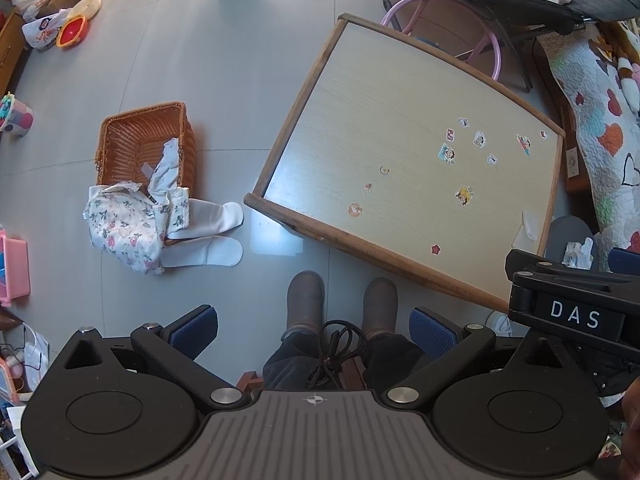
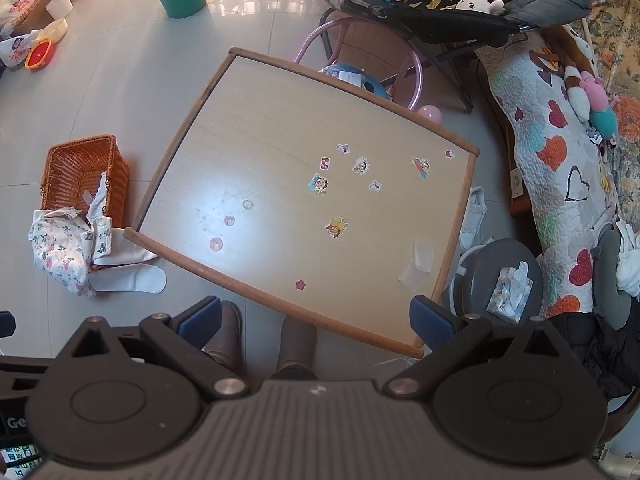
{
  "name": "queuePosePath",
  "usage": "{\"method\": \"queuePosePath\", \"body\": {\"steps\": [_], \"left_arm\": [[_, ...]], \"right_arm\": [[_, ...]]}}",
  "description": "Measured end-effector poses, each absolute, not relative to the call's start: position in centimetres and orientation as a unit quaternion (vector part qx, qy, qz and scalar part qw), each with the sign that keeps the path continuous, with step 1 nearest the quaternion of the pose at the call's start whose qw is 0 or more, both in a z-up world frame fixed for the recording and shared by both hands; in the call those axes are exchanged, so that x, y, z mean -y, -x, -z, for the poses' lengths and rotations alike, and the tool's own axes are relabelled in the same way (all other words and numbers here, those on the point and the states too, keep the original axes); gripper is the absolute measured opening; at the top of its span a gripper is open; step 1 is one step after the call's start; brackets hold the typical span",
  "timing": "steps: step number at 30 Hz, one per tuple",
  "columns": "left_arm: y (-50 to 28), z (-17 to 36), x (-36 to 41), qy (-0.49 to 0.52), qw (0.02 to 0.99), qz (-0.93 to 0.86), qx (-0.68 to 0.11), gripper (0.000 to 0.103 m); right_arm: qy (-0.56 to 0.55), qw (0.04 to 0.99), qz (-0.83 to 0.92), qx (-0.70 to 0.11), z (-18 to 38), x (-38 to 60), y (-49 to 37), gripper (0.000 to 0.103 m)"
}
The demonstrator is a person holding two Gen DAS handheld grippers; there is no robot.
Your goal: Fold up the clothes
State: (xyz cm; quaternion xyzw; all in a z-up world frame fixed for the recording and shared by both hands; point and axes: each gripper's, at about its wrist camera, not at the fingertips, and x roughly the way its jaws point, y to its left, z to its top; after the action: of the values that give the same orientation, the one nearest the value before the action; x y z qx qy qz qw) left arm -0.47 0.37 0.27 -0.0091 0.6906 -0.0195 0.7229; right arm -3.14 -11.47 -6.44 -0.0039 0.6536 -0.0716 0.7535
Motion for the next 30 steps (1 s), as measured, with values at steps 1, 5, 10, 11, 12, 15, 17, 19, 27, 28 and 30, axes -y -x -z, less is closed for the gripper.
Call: {"method": "queuePosePath", "body": {"steps": [1,5,10,11,12,15,17,19,27,28,30], "left_arm": [[0.5,-0.3,-0.4,0.01,0.723,0.019,-0.691,0.102],[0.7,-0.3,-0.5,0.013,0.722,0.017,-0.692,0.102],[1.0,-0.3,-0.6,0.016,0.722,0.014,-0.692,0.102],[1.0,-0.3,-0.6,0.016,0.722,0.013,-0.692,0.102],[1.0,-0.2,-0.8,0.017,0.722,0.013,-0.692,0.102],[1.2,-0.2,-0.9,0.018,0.722,0.01,-0.692,0.102],[1.2,-0.2,-1.0,0.019,0.721,0.008,-0.692,0.102],[1.4,-0.1,-1.2,0.022,0.721,0.006,-0.693,0.102],[1.7,0.2,-1.8,0.03,0.72,-0.004,-0.693,0.102],[1.7,0.3,-1.9,0.031,0.72,-0.006,-0.693,0.102],[1.7,0.3,-2.0,0.033,0.72,-0.008,-0.693,0.102]], "right_arm": [[0.004,0.754,0.071,-0.653,6.4,11.5,3.2,0.101],[0.007,0.754,0.069,-0.654,6.4,11.4,3.3,0.101],[0.011,0.754,0.065,-0.653,6.4,11.1,3.4,0.101],[0.011,0.754,0.065,-0.653,6.4,11.1,3.5,0.101],[0.012,0.754,0.064,-0.653,6.4,11.1,3.5,0.101],[0.015,0.754,0.062,-0.654,6.4,10.9,3.4,0.101],[0.016,0.754,0.06,-0.654,6.4,10.8,3.4,0.101],[0.018,0.753,0.057,-0.655,6.5,10.7,3.4,0.101],[0.027,0.753,0.047,-0.656,6.6,10.1,3.0,0.101],[0.028,0.753,0.045,-0.656,6.6,10.1,3.0,0.101],[0.031,0.753,0.042,-0.656,6.6,9.9,2.9,0.101]]}}
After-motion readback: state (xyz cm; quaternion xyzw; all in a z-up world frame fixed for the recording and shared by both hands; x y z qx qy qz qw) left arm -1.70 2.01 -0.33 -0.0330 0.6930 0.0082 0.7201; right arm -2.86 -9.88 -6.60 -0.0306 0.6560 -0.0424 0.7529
